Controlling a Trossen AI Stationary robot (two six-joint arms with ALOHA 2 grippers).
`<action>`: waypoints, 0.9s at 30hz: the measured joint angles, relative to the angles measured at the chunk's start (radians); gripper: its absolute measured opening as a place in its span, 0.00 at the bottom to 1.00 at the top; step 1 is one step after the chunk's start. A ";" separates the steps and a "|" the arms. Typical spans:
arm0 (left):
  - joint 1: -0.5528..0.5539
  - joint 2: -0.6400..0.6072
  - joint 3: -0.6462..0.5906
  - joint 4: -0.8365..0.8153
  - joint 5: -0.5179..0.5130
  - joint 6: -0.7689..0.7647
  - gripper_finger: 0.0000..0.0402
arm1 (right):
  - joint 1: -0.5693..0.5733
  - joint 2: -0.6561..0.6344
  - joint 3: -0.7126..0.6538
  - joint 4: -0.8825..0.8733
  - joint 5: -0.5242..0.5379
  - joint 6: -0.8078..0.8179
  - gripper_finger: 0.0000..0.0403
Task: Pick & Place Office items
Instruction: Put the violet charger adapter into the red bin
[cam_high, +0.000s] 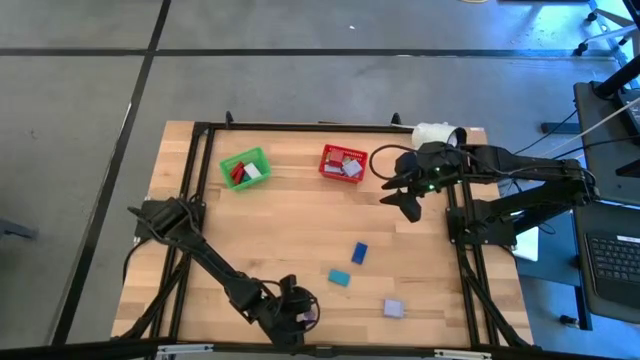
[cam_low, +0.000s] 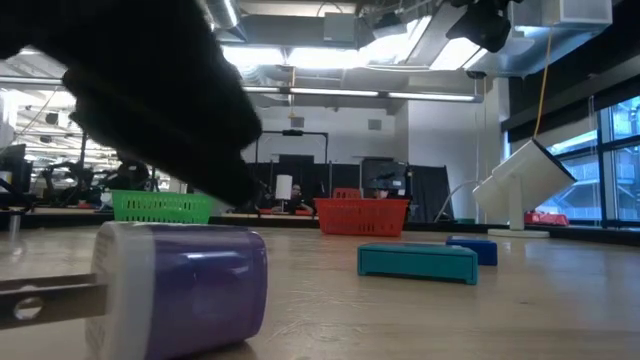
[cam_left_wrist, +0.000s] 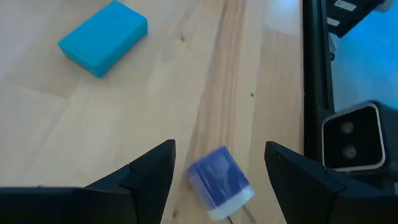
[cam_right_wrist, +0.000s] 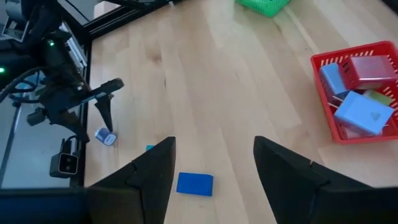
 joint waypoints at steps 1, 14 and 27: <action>-0.003 0.007 0.000 0.005 0.001 -0.003 0.61 | 0.002 0.000 0.000 -0.001 0.011 0.000 0.54; -0.017 0.073 0.000 0.010 0.044 -0.014 0.60 | 0.008 0.000 0.000 -0.003 0.062 -0.007 0.54; 0.004 0.069 0.000 0.003 0.019 0.025 0.32 | 0.008 0.000 0.000 -0.006 0.062 -0.007 0.54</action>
